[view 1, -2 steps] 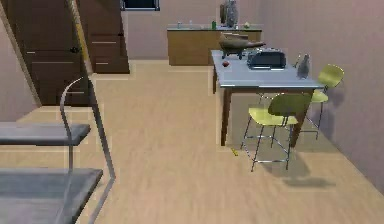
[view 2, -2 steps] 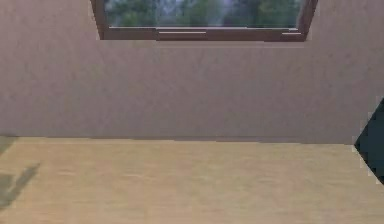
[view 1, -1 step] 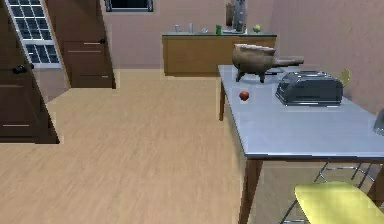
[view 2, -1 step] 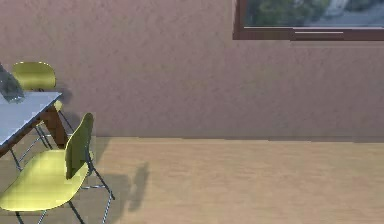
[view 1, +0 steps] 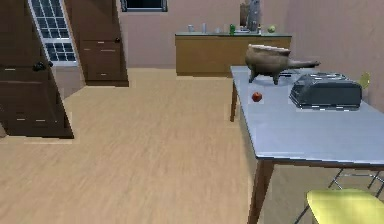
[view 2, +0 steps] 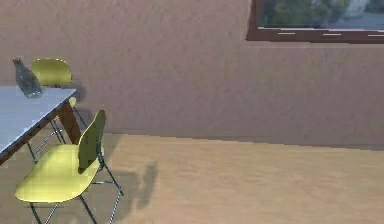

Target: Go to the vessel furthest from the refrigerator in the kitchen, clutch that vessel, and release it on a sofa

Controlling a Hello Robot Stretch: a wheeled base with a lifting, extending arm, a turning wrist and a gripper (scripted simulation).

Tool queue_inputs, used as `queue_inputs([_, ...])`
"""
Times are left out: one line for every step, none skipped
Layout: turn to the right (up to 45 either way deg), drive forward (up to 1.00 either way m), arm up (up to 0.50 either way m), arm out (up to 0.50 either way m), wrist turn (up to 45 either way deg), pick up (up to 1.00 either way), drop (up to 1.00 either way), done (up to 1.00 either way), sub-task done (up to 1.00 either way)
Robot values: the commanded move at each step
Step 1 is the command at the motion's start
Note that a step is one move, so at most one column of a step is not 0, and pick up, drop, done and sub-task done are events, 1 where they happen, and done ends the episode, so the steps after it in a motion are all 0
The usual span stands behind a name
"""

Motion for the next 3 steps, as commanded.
queue_inputs([0.0,0.75,0.0,0.0,0.0,0.0,0.0,0.0,0.0])
queue_inputs([3.0,0.0,0.0,0.0,0.0,0.0,0.0,0.0,0.0])
queue_inputs([0.0,1.0,0.0,0.0,0.0,0.0,0.0,0.0,0.0])
